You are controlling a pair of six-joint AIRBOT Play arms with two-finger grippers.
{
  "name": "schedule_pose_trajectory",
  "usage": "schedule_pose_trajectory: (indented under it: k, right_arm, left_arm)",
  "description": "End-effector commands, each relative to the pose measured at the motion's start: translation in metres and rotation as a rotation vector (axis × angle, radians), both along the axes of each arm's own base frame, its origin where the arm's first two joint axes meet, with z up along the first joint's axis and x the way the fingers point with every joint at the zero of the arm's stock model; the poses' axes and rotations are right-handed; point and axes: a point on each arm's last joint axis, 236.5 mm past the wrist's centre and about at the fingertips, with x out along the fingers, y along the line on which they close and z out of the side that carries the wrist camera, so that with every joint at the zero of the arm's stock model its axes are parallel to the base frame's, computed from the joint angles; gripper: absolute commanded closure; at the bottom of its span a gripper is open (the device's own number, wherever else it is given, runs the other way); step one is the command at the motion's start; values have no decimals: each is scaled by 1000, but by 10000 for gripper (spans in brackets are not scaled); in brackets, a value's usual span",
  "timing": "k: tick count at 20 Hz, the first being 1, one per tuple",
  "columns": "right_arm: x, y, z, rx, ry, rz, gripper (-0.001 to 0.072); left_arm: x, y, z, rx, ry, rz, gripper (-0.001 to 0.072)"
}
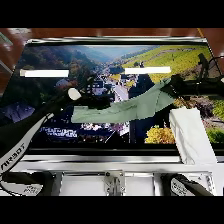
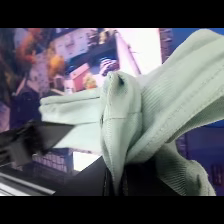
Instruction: Fold the shirts.
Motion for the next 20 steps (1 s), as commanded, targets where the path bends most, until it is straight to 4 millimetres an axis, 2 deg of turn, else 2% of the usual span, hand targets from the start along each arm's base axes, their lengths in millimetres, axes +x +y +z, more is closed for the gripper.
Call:
schedule_pose_trajectory:
  k: [1,4,8,10,12,14,15,17,18,20]
  right_arm:
    - [-39,17,36,-10,-11,24,655]
    - [-52,33,41,-28,-3,47,655]
    - [-49,49,44,-22,-24,57,654]
    - [-40,51,47,-23,-56,37,654]
    - [-36,51,48,-30,-74,28,655]
    - [-34,53,43,-50,-67,21,655]
    - [-33,59,39,-52,-63,36,655]
    - [-29,81,26,-49,-45,81,654]
    - [-25,98,17,-46,-39,108,655]
    - [-18,140,-8,-40,-27,165,655]
  left_arm:
    - [-16,-58,-5,-82,-10,24,667]
    - [-28,-94,-23,-147,55,62,667]
    - [-75,-153,-36,-192,157,-56,668]
    - [-83,-159,-39,-180,147,-75,670]
    - [-64,-147,-35,-175,116,-48,671]
    - [-29,-115,-25,-164,78,-1,671]
    - [-5,-90,-16,-151,52,39,672]
    - [46,-24,5,-106,-4,157,673]
    - [70,18,19,-75,-37,228,673]
    - [99,104,49,1,-90,348,673]
